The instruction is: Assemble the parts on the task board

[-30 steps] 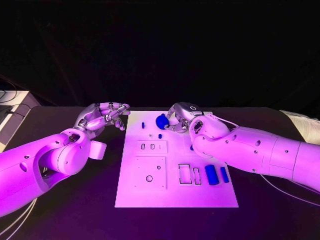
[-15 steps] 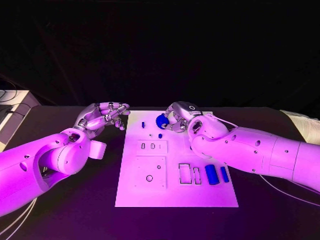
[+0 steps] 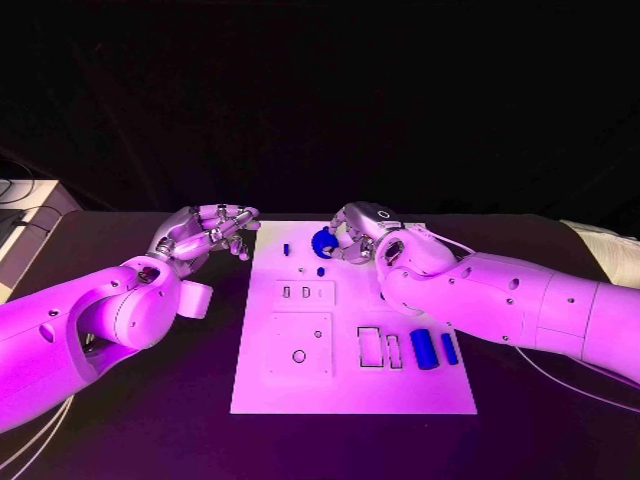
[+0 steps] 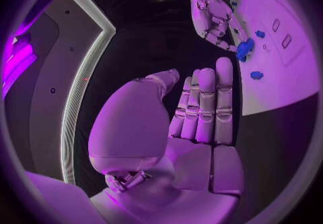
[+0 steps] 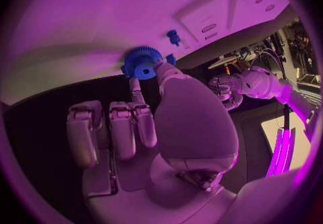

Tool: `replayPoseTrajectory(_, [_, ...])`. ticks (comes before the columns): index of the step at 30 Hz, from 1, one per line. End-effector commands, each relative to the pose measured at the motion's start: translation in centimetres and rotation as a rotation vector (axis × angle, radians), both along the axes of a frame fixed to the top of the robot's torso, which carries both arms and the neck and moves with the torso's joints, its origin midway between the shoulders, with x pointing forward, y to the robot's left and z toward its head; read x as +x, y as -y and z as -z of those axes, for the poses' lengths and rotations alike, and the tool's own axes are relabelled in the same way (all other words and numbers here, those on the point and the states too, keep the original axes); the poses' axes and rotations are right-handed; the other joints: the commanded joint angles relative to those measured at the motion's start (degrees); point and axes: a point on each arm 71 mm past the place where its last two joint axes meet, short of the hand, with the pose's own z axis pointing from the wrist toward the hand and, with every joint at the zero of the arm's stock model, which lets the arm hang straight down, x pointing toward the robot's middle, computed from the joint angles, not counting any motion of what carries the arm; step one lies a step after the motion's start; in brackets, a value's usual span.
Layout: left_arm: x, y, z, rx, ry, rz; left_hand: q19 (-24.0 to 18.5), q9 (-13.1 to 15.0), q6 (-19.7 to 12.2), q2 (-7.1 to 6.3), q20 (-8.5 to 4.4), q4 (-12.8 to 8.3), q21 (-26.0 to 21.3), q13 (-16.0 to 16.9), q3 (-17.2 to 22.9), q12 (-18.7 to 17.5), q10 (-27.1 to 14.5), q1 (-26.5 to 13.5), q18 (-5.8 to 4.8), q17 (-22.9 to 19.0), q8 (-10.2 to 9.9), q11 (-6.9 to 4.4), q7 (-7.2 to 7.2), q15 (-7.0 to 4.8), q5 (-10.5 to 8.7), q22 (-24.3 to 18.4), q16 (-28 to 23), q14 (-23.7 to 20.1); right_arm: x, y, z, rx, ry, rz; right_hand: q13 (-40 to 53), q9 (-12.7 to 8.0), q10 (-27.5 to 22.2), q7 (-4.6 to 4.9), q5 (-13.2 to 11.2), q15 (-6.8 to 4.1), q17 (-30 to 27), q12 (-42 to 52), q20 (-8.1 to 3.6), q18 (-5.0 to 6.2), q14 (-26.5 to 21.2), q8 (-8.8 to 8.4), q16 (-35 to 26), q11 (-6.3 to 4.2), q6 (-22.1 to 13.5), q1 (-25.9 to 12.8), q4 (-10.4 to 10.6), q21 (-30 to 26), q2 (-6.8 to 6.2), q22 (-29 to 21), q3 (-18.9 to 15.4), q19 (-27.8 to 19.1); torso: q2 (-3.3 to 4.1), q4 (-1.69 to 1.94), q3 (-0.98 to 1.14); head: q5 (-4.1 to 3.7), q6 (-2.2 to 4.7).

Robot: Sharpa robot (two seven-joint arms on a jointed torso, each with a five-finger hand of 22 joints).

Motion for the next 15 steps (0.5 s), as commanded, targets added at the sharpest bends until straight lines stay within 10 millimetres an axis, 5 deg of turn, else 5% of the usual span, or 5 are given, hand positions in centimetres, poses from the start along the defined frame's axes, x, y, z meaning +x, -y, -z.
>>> replayPoseTrajectory(1, [-0.06,0.23,-0.09,-0.004,0.005,0.020,-0.4,0.0,-0.4,0.00,0.06,0.0,0.3,0.1,0.2,0.2,-0.3,-0.6,0.31,-0.1,0.2,-0.14,-0.05,0.03,-0.37,0.1,0.2,-0.5,-0.01,-0.14,0.35,-0.021,-0.026,-0.016,15.1,0.0,6.1,-0.01,0.3,-0.02,14.6,0.1,0.39,-0.81,5.8,0.17,0.3,0.28,0.5,0.1,0.1,0.4,0.64,15.1,-0.1,6.0,0.01,0.02,0.02,-0.01,0.00])
replayPoseTrajectory(15, [-0.06,0.26,-0.07,-0.004,0.002,0.021,-0.6,0.0,-0.7,-0.08,0.11,0.0,0.6,0.1,0.2,0.2,-0.6,-0.7,0.31,-0.1,0.1,-0.02,0.09,0.10,-0.39,0.2,0.2,-0.6,0.00,-0.41,0.36,-0.024,-0.026,-0.020,15.1,-0.2,6.1,0.26,-0.7,0.33,14.7,0.1,0.52,-0.81,5.8,-0.65,0.3,0.38,-0.7,0.7,-0.2,0.4,-0.34,15.1,-1.0,6.0,0.00,0.01,0.02,0.05,0.01])
